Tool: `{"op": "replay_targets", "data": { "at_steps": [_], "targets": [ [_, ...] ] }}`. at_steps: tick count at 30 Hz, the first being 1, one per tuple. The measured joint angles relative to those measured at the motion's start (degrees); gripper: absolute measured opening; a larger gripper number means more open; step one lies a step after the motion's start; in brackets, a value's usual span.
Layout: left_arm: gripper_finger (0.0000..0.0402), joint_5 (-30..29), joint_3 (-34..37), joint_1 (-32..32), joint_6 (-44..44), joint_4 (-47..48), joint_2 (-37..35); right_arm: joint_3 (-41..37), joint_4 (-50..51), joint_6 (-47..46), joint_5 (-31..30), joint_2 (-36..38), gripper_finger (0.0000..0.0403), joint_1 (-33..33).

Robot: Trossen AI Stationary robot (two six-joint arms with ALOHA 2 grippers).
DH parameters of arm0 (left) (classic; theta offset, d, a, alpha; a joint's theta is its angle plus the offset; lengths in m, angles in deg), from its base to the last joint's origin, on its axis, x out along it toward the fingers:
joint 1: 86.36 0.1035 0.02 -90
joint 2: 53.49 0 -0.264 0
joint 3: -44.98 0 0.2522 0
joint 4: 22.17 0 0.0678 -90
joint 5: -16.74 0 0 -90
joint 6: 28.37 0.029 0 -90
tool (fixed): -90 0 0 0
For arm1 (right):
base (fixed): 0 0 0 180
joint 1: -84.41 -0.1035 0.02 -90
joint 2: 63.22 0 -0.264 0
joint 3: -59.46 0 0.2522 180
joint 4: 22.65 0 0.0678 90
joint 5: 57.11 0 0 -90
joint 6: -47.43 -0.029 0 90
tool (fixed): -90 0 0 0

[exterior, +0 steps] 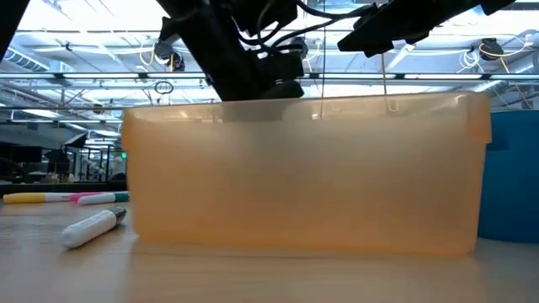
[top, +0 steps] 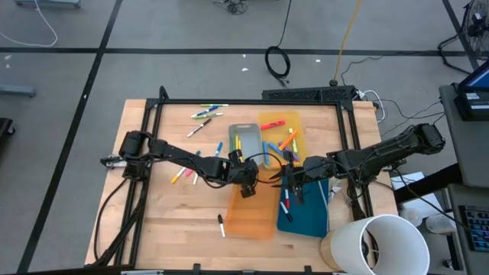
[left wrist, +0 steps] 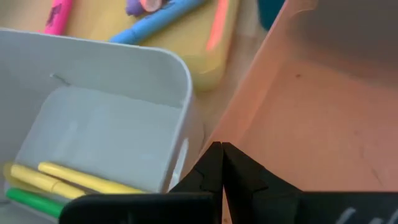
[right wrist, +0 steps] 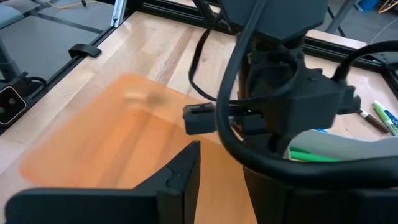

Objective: Pick & Place Markers
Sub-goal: Adjust the bins, then put the white and black highlighter pen into the blue bin

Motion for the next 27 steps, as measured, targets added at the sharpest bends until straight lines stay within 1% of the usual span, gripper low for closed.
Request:
{"op": "replay_targets", "data": {
  "at_steps": [4, 9, 14, 16, 18, 20, 22, 24, 25, 27],
  "targets": [
    [0.0003, -0.83, 0.0, -0.42, 0.32, 0.16, 0.0, 0.0, 0.02, -0.02, 0.0, 0.0, 0.0104, 0.0],
    [0.0002, -1.85, 0.04, -4.1, 3.22, 1.54, -2.34, 0.0, -0.01, -0.02, 0.07, 0.0, 0.0104, 0.0],
    [0.0003, -9.21, 0.04, -9.61, 5.09, 11.02, -8.7, 0.0, 0.26, -0.02, 0.07, 0.0, 0.0104, 0.0],
    [0.0002, -9.35, 0.04, -12.13, 4.16, 16.98, -11.25, 0.0, 0.39, -0.02, 0.19, 0.0, 0.0104, 0.0],
    [0.0006, -9.06, 1.13, -15.05, 1.42, 21.52, -13.66, 0.0, 0.63, -0.02, 0.2, 0.0, 0.0105, 0.0],
    [0.0013, -5.57, 2.42, -17.4, -3.0, 26.14, -15.43, 0.0, 0.46, 0.0, 0.2, 0.0, 0.0104, 0.0],
    [0.0019, 1.79, 4.2, -19.68, -7.17, 29.01, -16.84, 0.0, 0.43, 0.04, 0.2, 0.0, 0.0104, 0.0],
    [0.0024, 8.66, 6.31, -22.12, -6.84, 29.61, -17.42, 0.0, 0.22, 0.5, 0.2, 0.0, 0.0105, 0.0],
    [0.0026, 9.89, 7.44, -23.45, -4.95, 29.06, -17.55, 0.0, 0.19, 0.81, 0.18, 0.01, 0.0105, 0.0],
    [0.003, 8.54, 9.78, -26.12, 0.42, 26.58, -17.71, 0.0, -0.16, 0.95, 0.2, 0.0, 0.0104, 0.0]
  ]
}}
